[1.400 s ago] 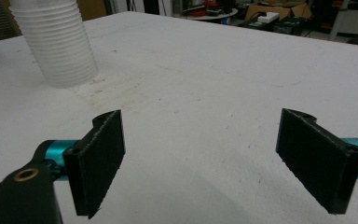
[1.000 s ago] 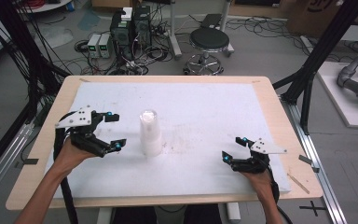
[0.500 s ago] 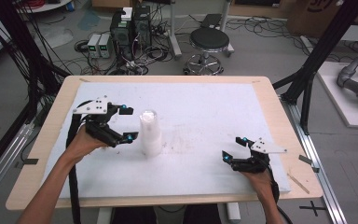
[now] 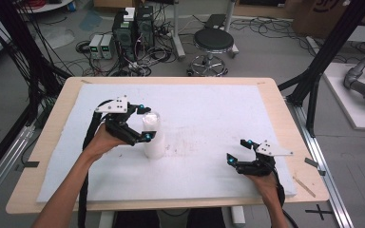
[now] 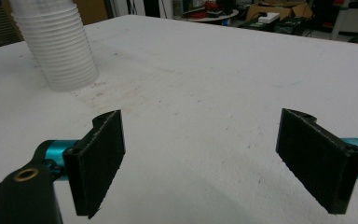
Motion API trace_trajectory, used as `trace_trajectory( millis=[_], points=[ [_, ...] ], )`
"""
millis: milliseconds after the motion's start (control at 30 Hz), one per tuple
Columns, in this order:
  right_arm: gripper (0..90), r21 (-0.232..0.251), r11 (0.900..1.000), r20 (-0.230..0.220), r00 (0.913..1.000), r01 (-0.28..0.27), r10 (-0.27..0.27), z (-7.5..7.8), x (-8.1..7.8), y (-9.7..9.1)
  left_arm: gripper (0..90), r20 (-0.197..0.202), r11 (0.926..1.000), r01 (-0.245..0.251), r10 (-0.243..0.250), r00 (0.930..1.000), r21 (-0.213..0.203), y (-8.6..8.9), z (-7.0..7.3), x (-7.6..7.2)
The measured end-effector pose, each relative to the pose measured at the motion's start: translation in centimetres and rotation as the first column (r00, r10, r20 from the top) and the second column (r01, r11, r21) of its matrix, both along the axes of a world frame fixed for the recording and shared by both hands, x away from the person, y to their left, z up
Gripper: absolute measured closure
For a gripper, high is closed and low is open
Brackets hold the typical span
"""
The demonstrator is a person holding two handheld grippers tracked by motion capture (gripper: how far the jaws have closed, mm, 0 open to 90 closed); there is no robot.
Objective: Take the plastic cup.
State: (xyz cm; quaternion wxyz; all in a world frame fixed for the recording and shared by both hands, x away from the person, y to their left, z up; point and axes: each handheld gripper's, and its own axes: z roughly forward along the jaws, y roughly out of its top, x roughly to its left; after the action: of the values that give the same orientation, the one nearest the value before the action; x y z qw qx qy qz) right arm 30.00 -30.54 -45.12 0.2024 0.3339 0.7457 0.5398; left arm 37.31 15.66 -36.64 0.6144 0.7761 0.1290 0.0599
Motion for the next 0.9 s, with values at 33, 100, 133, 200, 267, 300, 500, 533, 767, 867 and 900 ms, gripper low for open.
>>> trace_trajectory(
  millis=[33,100,133,200,267,300,500,533,767,867,900],
  points=[
    [15.3,0.0,1.0,0.001,1.0,-0.001,0.001,0.0,0.0,0.0,6.6,-0.005,1.0,-0.003,0.003,1.0,-0.003,-0.1,-0.2,0.1],
    [15.3,0.002,1.0,0.0,1.0,0.001,-0.001,0.0,0.0,0.0,6.5,-0.014,0.9998,-0.006,0.005,0.9999,-0.02,-0.2,-0.6,0.2],
    [15.3,0.002,1.0,0.001,1.0,0.001,-0.001,0.0,-0.1,0.0,6.6,-0.015,0.9996,-0.01,0.01,0.9998,-0.028,-0.2,-0.8,0.3],
    [15.3,0.0,1.0,0.007,1.0,0.0,0.0,0.0,0.0,0.0,6.6,-0.02,0.9999,-0.012,0.012,0.9997,-0.011,-0.3,-1.0,0.4],
    [15.3,0.004,1.0,0.005,1.0,0.0,0.0,0.0,0.0,0.0,6.6,-0.022,0.9999,-0.011,0.011,0.9997,-0.011,-0.4,-1.0,0.5],
    [15.3,0.005,1.0,0.003,1.0,-0.001,0.001,0.0,0.0,0.0,6.7,-0.017,0.9999,-0.012,0.012,0.9998,-0.008,-0.5,-1.0,0.5],
    [15.3,0.004,1.0,0.002,1.0,-0.001,0.001,0.0,0.0,0.0,9.6,-0.022,0.9996,-0.017,0.017,0.9996,0.024,-0.6,-1.2,0.6],
    [15.3,0.005,1.0,0.002,1.0,-0.001,0.001,0.0,0.0,0.0,10.4,-0.022,0.9996,-0.017,0.017,0.9996,0.024,-0.6,-1.2,0.6],
    [15.3,0.004,1.0,0.0,1.0,0.001,-0.001,0.0,0.0,0.0,15.0,-0.037,0.9992,-0.022,0.023,0.9991,0.034,-0.5,-1.3,0.7],
    [15.3,0.004,1.0,0.002,1.0,-0.001,0.001,0.0,0.0,0.0,17.2,-0.042,0.9992,-0.021,0.022,0.9989,0.035,-0.5,-1.3,0.7],
    [15.3,0.004,1.0,0.002,1.0,0.0,0.0,0.0,0.0,0.0,17.5,-0.046,0.9989,-0.02,0.022,0.9987,0.042,-0.6,-1.4,0.7]
  ],
)
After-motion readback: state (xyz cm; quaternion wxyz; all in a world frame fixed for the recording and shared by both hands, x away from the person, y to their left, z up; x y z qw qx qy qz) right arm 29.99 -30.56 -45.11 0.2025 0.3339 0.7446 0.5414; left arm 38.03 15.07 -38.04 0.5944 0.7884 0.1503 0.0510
